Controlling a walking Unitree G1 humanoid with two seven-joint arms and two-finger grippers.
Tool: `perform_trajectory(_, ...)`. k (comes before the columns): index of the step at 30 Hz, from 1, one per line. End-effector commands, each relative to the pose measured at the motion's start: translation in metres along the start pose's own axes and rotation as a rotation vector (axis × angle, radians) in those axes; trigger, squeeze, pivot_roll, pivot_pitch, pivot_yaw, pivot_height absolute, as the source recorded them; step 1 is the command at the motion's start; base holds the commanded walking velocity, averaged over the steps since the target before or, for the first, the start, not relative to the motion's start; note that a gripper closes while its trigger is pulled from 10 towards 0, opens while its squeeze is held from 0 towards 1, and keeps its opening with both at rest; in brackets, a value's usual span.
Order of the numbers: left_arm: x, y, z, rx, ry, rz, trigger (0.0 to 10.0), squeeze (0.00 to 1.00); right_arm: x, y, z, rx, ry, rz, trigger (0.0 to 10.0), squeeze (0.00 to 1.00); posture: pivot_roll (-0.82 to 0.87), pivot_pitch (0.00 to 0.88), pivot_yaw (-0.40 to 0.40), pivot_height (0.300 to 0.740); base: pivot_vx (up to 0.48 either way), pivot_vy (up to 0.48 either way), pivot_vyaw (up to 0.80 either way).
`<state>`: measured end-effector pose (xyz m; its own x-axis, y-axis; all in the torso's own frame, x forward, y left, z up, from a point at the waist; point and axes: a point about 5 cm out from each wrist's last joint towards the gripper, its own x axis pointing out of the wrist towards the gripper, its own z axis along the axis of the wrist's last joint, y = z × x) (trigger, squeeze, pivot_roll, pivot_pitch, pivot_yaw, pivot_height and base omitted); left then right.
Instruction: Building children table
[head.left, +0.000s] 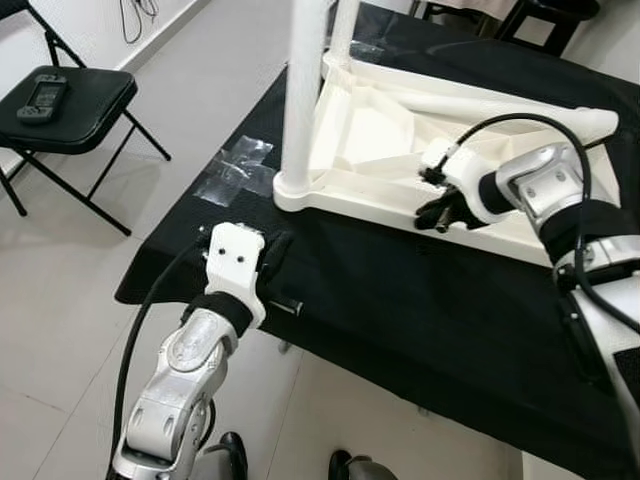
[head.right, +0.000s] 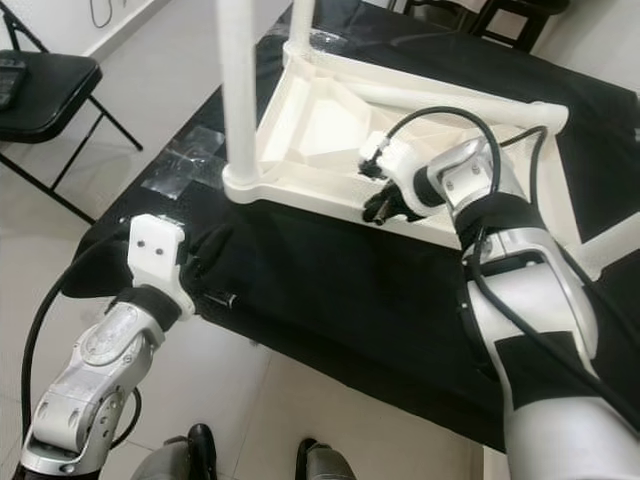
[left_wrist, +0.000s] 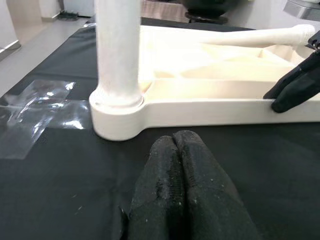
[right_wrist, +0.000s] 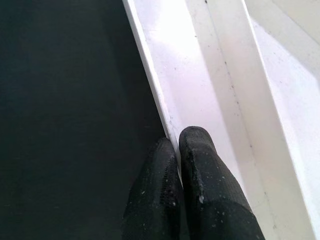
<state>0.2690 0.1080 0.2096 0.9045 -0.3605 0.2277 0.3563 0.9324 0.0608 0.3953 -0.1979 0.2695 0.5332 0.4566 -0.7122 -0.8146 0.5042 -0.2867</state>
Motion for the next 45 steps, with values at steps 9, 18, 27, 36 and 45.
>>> perform_trajectory(9, 0.002, -0.004, -0.007, -0.004, 0.020, -0.024, 10.0, 0.00, 0.035, 0.040, -0.021, -0.055, 0.028, 0.215, 10.0, 0.00, 0.02, 0.249, -0.131, 0.740, 0.000, 0.000, 0.00)
perform_trajectory(18, 0.002, -0.003, -0.006, 0.004, 0.019, -0.024, 10.0, 0.00, 0.035, 0.034, -0.014, -0.047, 0.013, 0.119, 10.0, 1.00, 0.02, 0.243, -0.131, 0.740, 0.000, 0.000, 0.00)
perform_trajectory(27, 0.003, -0.003, -0.006, 0.002, 0.015, -0.021, 10.0, 0.00, 0.022, 0.030, -0.020, -0.007, 0.069, 0.110, 0.0, 0.00, 0.01, 0.249, -0.138, 0.740, 0.000, 0.000, 0.00)
perform_trajectory(36, 0.002, -0.003, -0.006, -0.002, 0.013, -0.013, 10.0, 0.00, 0.022, 0.028, -0.023, 0.045, 0.093, 0.092, 0.0, 0.00, 0.00, 0.253, -0.149, 0.740, 0.000, 0.000, 0.00)
perform_trajectory(45, 0.002, -0.003, -0.006, -0.004, 0.011, -0.014, 10.0, 0.00, 0.029, 0.037, -0.024, 0.143, 0.079, 0.127, 0.0, 0.00, 0.00, 0.255, -0.147, 0.740, 0.000, 0.000, 0.00)
